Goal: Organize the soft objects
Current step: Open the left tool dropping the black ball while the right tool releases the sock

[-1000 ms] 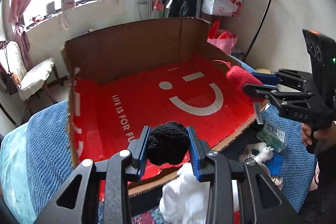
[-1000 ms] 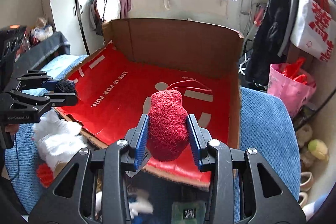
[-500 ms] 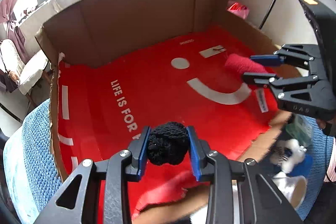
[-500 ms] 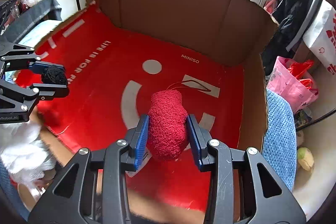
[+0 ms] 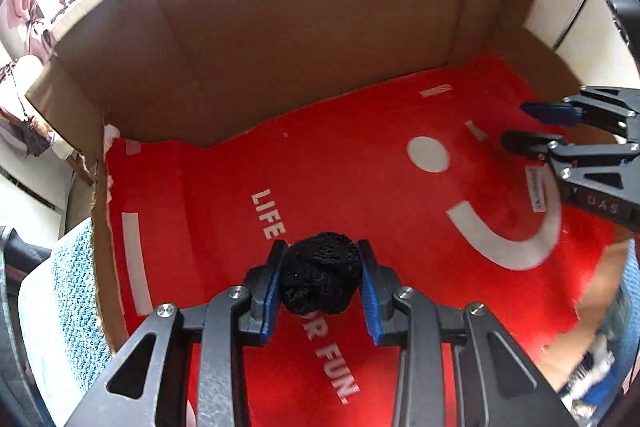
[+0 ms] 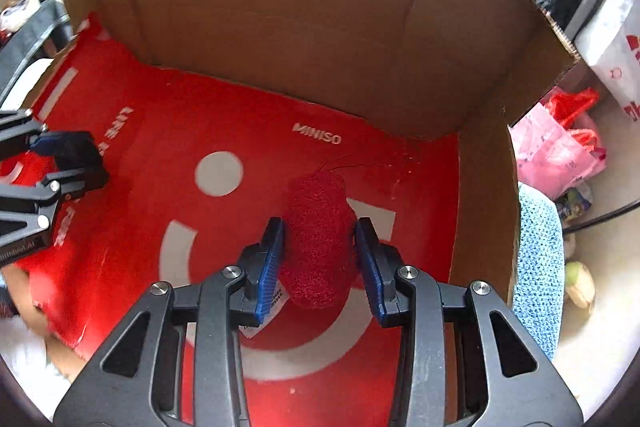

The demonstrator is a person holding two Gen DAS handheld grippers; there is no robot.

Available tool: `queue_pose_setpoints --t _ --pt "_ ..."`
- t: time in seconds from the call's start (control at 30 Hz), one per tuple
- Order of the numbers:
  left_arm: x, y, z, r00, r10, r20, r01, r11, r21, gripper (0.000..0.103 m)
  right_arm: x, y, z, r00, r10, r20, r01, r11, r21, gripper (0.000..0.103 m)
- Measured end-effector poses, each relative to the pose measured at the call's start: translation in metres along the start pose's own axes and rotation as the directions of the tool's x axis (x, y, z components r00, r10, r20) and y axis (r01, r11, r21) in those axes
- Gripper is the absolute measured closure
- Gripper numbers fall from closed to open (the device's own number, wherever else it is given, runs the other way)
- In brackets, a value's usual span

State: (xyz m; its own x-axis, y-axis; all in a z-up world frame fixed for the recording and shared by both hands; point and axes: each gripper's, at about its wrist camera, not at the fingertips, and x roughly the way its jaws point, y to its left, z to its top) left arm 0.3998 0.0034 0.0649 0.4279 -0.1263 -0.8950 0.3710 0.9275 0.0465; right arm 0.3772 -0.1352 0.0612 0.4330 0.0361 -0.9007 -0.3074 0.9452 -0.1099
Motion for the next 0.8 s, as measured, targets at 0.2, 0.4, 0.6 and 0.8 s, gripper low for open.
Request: queue_pose_setpoints --t 0.2,0.4,0.6,0.8 --pt "0.020 0.001 0.007 0.999 0.032 -0.034 -0.033 0.999 -0.025 0.066 0.010 -0.005 0.004 1.000 -0.007 -0.027 0.007 1.000 0.018 0.066" --pt "0.019 0.002 0.007 0.999 0.035 -0.029 -0.036 0.999 -0.036 0.065 0.008 0.000 0.005 0.999 -0.021 -0.026 0.021 1.000 -0.005 0.065" --pt "0.012 -0.010 0.007 0.999 0.035 -0.019 -0.036 0.998 -0.043 0.055 0.005 0.010 0.008 0.999 -0.033 -0.040 0.032 0.999 -0.016 0.063" --pt "0.004 -0.013 0.007 0.999 0.040 0.006 -0.040 0.998 -0.052 0.043 0.007 0.020 0.017 0.998 -0.061 -0.030 0.060 0.998 -0.037 0.050"
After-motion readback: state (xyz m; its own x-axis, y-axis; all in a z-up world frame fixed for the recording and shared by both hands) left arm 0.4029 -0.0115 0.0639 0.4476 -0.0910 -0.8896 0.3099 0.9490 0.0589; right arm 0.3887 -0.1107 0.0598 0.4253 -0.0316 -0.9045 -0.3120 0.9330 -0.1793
